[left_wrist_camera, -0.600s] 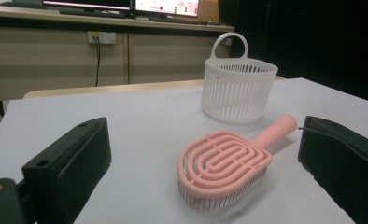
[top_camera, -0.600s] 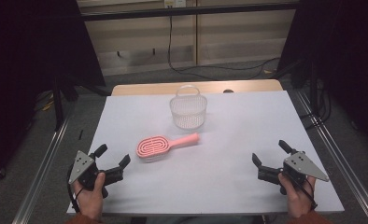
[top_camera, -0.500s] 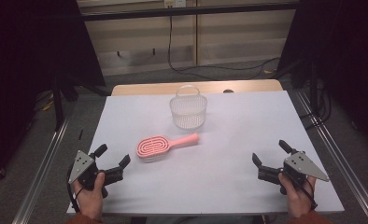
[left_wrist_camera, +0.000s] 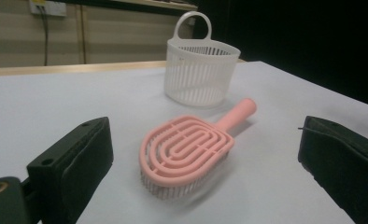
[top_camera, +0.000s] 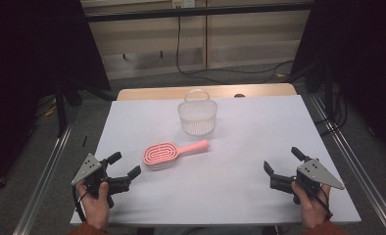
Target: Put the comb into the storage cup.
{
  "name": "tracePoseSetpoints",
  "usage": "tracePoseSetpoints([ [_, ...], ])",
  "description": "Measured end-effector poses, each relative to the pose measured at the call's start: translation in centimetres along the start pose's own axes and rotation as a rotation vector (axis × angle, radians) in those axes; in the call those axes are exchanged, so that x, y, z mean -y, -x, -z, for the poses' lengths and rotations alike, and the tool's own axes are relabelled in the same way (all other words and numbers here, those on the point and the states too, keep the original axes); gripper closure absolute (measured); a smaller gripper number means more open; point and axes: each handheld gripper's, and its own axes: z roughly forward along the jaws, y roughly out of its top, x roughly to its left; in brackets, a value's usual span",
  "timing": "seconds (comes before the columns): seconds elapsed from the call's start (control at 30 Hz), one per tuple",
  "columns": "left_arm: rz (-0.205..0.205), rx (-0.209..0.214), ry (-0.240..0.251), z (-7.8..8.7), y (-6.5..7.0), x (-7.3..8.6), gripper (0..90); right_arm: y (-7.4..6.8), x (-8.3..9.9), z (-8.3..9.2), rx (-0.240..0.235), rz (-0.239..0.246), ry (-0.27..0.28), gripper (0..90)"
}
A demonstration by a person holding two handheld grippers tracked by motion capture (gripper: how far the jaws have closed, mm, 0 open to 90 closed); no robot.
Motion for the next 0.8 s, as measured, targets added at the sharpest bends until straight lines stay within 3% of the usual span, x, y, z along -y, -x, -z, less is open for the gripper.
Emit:
tracePoseSetpoints([
  [0.2, -0.045, 0.051, -0.01, -0.4, 0.2, -0.4, 3.5, 0.1, 0.1, 0.0, -0.004, -0.004, -0.003, 0.1],
  [0.33, -0.065, 0.027, -0.012, -0.6, 0.1, -0.6, 3.8, 0.0, 0.0, 0.0, -0.004, -0.005, 0.002, 0.3],
  [0.47, -0.07, 0.058, -0.043, -1.0, 0.3, -0.5, 3.9, -0.1, 0.0, -0.2, -0.019, -0.001, -0.007, 0.2],
  [0.7, -0.113, 0.115, -0.082, -1.5, 0.8, -1.3, 3.8, -0.3, -0.1, -0.1, -0.031, 0.011, 0.002, 0.0],
  [0.73, -0.116, 0.119, -0.086, -1.5, 0.7, -1.4, 3.5, -0.3, -0.1, -0.1, -0.03, 0.011, 0.001, 0.0],
  [0.8, -0.075, 0.153, -0.034, -1.8, 0.6, -1.5, 3.0, -0.2, -0.1, -0.1, -0.028, 0.006, 0.004, 0.0],
])
